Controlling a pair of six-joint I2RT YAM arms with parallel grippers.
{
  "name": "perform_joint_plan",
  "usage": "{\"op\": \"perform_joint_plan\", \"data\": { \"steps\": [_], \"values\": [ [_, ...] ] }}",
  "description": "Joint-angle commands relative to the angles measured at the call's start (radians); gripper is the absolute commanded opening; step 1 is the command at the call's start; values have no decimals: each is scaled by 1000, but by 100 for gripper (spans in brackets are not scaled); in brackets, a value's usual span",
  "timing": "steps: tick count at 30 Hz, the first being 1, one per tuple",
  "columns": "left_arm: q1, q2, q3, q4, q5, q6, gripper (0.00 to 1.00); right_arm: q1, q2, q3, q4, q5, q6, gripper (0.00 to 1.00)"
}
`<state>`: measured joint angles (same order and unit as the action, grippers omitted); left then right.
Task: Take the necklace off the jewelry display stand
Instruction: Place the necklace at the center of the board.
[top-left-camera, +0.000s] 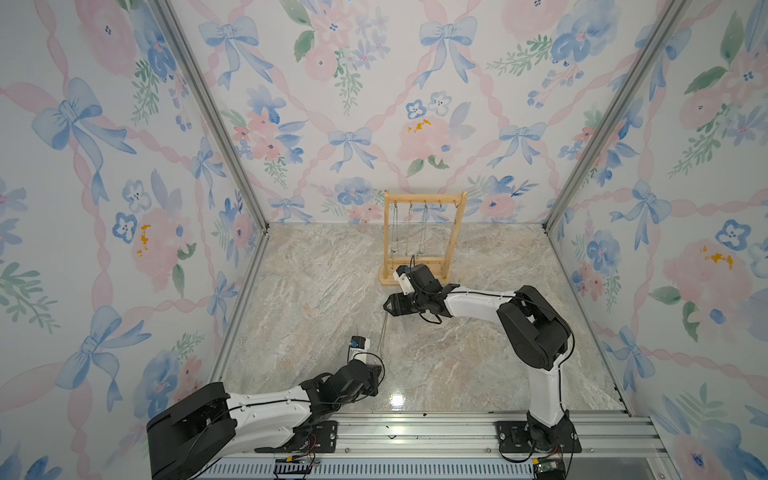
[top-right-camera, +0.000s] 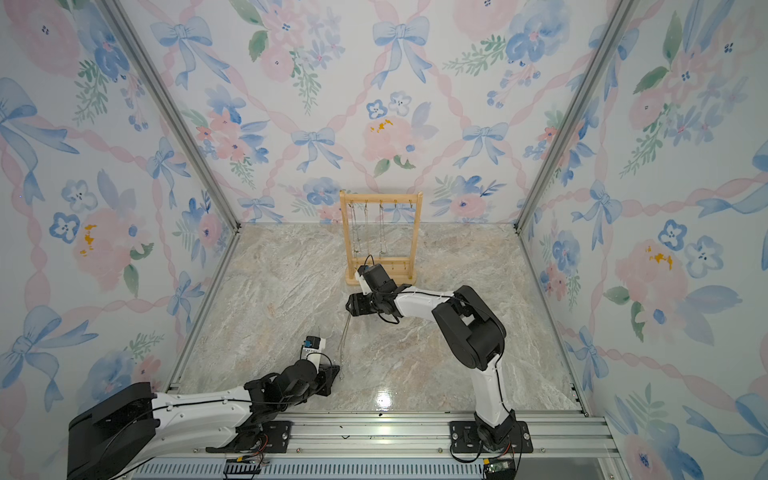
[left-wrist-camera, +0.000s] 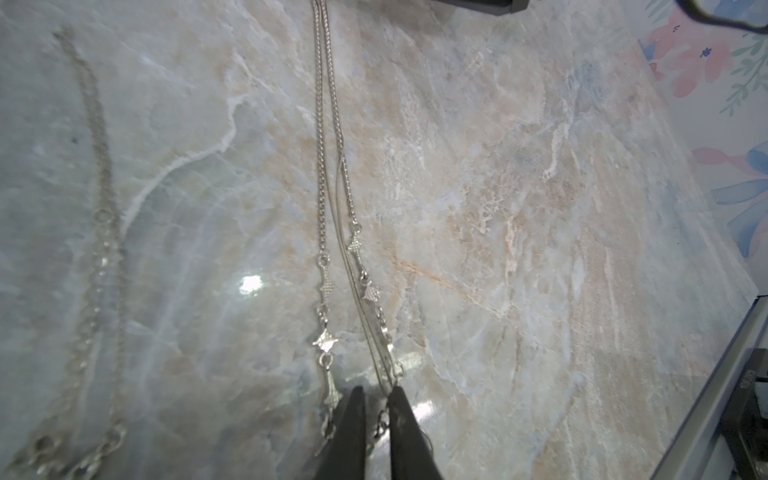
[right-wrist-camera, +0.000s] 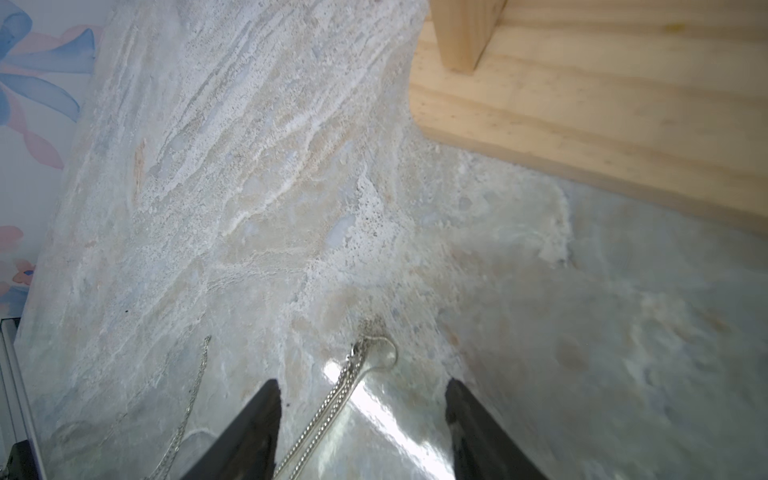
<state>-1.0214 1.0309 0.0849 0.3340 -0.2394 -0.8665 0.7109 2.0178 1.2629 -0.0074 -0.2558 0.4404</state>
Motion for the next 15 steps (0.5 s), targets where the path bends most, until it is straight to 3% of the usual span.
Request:
{"op": "perform_joint_plan", "data": {
  "steps": [1,9,15],
  "values": [
    [-6,6,28,-50,-11,20,18,13,-91,-35,-14,15,-40,64],
    [-6,18,82,-50,-6,35,22,18,-258,-174,57,29,-54,64],
    [-7,-15,109,-50,-8,48,27,12,-443,-364,193,82,-52,63]
  ]
}}
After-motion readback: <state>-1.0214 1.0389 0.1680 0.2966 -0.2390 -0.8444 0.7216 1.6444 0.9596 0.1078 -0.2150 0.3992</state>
